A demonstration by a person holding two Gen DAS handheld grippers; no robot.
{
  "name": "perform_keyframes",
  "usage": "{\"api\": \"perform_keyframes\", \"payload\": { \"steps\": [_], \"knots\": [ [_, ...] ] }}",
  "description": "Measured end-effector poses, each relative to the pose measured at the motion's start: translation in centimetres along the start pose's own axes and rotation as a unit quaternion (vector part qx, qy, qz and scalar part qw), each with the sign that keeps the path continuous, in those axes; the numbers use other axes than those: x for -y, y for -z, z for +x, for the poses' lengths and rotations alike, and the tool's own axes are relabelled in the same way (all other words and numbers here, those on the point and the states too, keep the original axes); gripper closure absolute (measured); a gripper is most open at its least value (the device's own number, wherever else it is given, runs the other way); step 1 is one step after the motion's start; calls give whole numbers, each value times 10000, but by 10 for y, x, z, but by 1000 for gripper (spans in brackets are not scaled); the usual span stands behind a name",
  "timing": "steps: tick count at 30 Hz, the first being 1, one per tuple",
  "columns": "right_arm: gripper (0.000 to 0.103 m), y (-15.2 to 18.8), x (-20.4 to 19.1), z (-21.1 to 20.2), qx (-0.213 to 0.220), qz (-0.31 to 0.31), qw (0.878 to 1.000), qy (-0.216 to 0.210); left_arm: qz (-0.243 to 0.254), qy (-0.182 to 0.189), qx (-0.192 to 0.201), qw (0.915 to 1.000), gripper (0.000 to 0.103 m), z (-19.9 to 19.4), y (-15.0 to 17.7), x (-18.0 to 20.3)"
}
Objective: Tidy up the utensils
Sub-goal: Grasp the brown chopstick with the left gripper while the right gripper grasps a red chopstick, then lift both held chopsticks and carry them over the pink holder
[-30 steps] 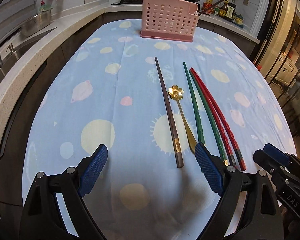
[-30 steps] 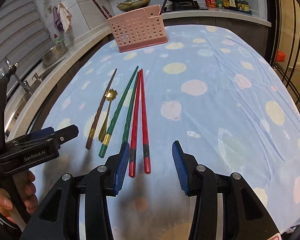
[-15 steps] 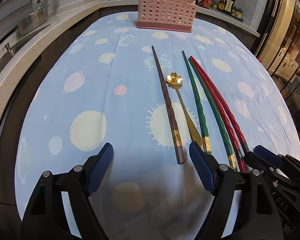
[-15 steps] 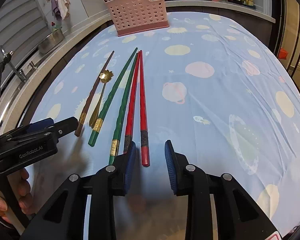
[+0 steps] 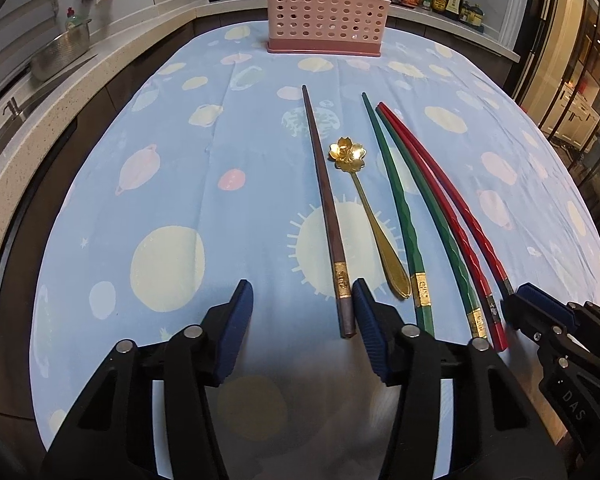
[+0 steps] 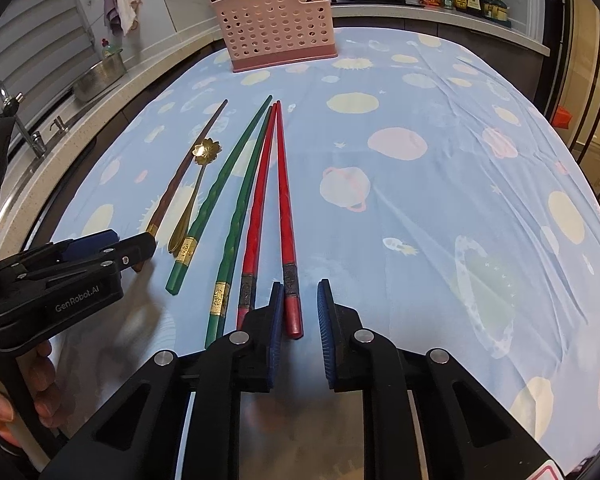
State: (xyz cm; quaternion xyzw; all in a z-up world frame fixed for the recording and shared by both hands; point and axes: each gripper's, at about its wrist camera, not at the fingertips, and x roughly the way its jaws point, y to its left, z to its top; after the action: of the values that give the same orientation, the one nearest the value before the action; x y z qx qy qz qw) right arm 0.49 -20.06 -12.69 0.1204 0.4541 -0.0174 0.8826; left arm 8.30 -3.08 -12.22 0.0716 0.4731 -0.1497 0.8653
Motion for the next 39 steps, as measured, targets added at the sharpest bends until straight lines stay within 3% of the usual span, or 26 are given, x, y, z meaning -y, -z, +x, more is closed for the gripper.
{"api": "perform_keyframes", "payload": {
  "steps": [5,7,10,24,39],
  "knots": [
    [94,1,2,0,-4,46,10000,-24,9,62,-10,10000,77,-1,0,0],
    [95,1,1,0,-1,43,10000,-27,13,116,-19,9999,89,-2,0,0],
    [95,1,1,0,0,39,10000,-22,37,184,-27,9998,96,-2,0,1],
    [96,-9,-1,-29,415,95,9991,-92,-257,436,260,9984,96,-39,-14,-13],
    [96,-65,6,-89,1393,293,9892,-356,-418,492,1038,9925,96,-97,-66,-24]
  ]
}}
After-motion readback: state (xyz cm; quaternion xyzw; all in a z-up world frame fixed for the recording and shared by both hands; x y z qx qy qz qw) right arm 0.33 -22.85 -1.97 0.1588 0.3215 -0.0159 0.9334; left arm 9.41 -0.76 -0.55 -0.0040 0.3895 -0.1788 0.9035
